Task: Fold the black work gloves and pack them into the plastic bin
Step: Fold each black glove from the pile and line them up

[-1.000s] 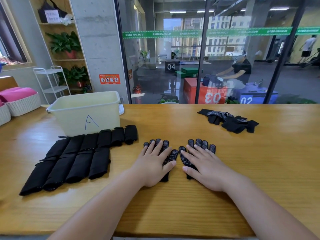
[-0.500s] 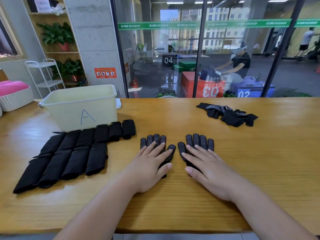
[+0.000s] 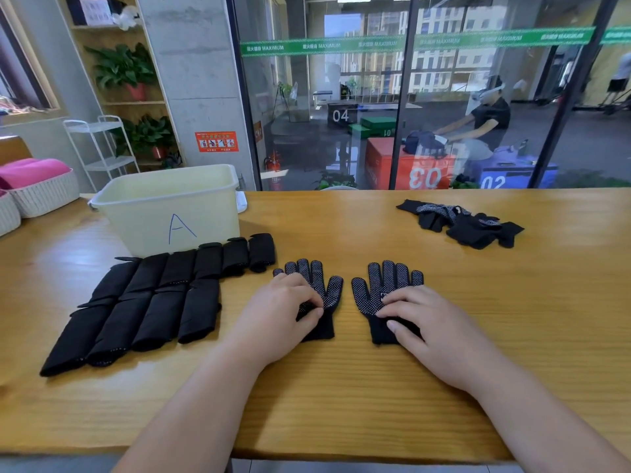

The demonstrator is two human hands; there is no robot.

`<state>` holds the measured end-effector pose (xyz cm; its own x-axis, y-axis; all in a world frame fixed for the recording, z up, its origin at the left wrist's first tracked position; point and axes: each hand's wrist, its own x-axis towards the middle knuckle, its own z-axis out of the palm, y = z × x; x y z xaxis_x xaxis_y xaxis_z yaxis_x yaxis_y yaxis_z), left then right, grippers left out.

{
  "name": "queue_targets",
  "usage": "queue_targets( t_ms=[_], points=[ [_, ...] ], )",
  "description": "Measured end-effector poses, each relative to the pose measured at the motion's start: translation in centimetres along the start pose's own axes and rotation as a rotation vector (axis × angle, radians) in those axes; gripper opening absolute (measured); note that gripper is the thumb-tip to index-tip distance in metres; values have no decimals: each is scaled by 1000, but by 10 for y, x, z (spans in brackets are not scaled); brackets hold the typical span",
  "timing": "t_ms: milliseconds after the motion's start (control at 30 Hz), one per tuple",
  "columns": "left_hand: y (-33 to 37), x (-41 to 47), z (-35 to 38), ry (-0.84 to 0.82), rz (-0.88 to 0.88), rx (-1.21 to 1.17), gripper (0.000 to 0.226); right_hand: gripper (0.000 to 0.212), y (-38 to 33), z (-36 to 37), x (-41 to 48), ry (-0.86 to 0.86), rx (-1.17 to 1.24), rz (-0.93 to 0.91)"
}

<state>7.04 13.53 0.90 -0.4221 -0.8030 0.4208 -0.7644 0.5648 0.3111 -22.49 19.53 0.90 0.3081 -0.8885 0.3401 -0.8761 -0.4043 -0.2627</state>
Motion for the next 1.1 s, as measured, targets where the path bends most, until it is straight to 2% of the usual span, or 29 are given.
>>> queue_targets(
  t_ms=[100,300,500,600,667,833,900,1000,1067,1100],
  points=[
    [-2,-1,-2,70,-22,-31,8,19,1,-1,0,72,15,21],
    [0,0,-1,-43,-104,-45,9,17,-1,-1,0,29,30,20],
    [6,3,5,59,-148,-104,5,17,1,2,3,218,116,85],
    [16,6,5,167,-217,-233,5,16,0,1,4,281,159,122],
    [27,9,2,200,-258,-399,7,15,-2,0,5,281,171,131],
    [63,22,7,193,-298,-730,9,42,-9,2,7,199,277,118],
    [79,25,15,163,-297,-800,8,29,-12,2,6,153,353,119],
    [87,27,32,143,-237,-719,5,10,-10,-1,6,138,511,187],
    [81,25,40,167,-146,-531,3,6,-5,-4,6,217,615,282],
    [76,24,43,169,-102,-429,10,6,-2,-7,6,286,663,341]
  ],
)
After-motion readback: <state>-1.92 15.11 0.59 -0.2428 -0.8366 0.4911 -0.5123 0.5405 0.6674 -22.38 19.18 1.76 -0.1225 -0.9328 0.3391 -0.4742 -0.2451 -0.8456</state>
